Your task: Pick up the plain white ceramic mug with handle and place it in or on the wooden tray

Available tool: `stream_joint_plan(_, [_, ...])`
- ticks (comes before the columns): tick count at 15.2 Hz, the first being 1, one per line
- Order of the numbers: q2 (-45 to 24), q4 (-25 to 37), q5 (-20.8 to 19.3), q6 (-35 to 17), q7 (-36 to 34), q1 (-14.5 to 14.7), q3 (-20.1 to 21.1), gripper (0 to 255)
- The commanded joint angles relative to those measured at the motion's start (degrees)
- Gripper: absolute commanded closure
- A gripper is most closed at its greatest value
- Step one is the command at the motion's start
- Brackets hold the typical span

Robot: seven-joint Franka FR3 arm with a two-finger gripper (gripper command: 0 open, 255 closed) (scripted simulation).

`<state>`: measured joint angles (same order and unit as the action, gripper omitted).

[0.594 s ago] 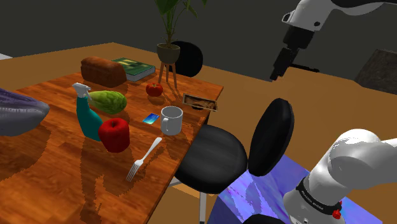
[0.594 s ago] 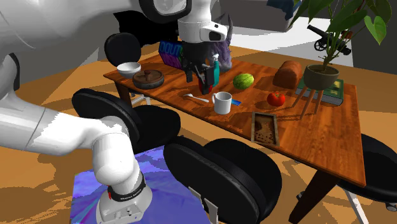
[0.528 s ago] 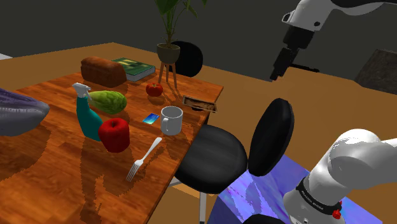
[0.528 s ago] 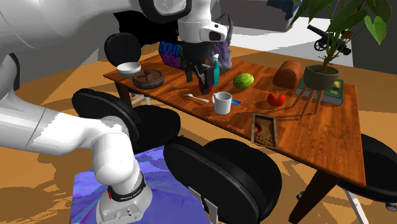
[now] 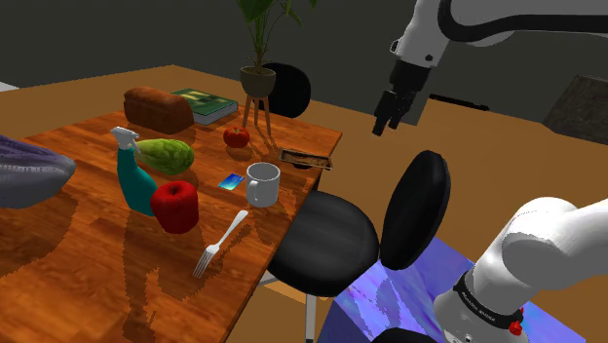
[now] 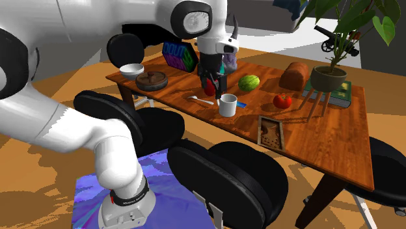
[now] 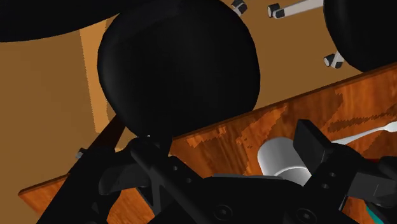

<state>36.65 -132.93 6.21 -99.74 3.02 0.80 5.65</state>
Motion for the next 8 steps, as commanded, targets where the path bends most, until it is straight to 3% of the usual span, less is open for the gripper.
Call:
stream_joint_plan(1, [-3.47,0.56,0.53,-3.02,-2.16,0.26,1.87,0])
stream_joint_plan(8, [-16.96,4.67,-0.05,-12.17,-8.78,0.33,6.99,0])
